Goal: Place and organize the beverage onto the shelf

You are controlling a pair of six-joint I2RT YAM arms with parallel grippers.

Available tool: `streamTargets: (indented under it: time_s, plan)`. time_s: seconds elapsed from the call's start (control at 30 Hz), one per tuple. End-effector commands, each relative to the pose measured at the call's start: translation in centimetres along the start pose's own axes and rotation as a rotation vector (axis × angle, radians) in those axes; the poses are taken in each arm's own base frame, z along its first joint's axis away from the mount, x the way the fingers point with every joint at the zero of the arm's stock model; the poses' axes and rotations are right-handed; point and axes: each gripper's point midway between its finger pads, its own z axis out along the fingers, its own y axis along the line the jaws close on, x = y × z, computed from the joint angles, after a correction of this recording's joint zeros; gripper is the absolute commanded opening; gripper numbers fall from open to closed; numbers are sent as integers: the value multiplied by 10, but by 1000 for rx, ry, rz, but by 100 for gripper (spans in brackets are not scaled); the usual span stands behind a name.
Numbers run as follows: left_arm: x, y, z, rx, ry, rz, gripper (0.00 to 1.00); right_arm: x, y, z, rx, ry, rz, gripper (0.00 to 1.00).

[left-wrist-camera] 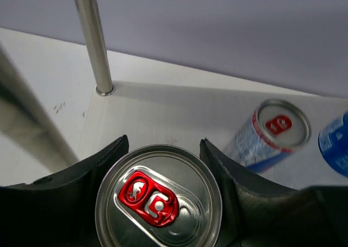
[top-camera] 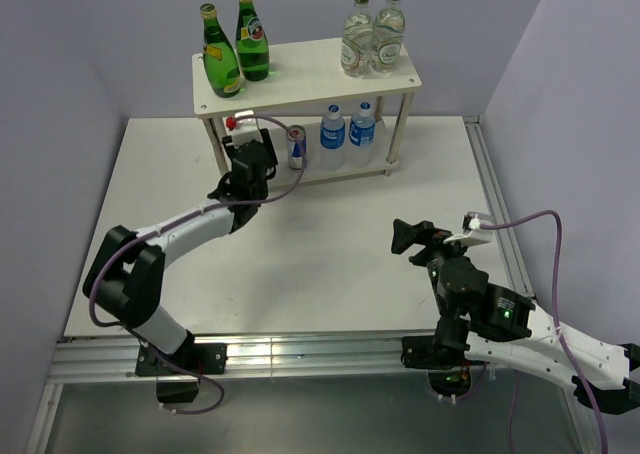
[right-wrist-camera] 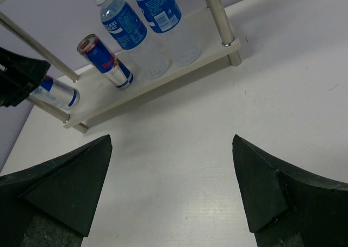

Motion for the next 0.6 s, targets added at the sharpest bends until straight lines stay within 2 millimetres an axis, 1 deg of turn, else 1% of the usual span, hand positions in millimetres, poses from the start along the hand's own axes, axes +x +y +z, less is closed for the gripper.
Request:
streamTargets:
  time_s: [0.0, 0.03, 0.07, 0.1, 0.13, 0.2, 0.23, 0.3, 0.4, 0.43, 0.5, 0.57]
  plan:
    - [-63, -28, 20, 102, -148, -93, 0, -3, 3, 0, -10, -17, 23, 98]
    - [-56, -23, 30, 90, -140, -89, 0, -3, 4, 1, -9, -16, 20, 98]
    - [-60, -24, 36, 86, -148, -100, 0, -2, 4, 1, -9, -14, 18, 98]
    - [-58, -25, 40, 88, -148, -105, 0, -2, 5, 1, -9, -14, 16, 98]
    - [-54, -25, 48, 81, -145, -101, 0, -2, 5, 1, -11, -14, 15, 98]
    - [-49, -28, 54, 81, -143, -106, 0, -1, 5, 2, -8, -13, 13, 98]
    - [-42, -32, 60, 88, -132, -104, 0, -1, 4, 2, -6, -14, 13, 98]
    - [-35, -36, 64, 99, -122, -117, 0, -1, 5, 2, -7, -16, 14, 98]
    - [-16, -43, 70, 116, -97, -130, 0, -1, 3, 2, -2, -17, 14, 98]
    - [-13, -43, 71, 117, -94, -132, 0, -2, 3, 2, -1, -18, 14, 98]
    - [-4, -45, 71, 116, -85, -128, 0, -2, 3, 2, -1, -18, 13, 98]
    - [7, -43, 68, 95, -74, -111, 0, -2, 4, 2, -2, -18, 17, 98]
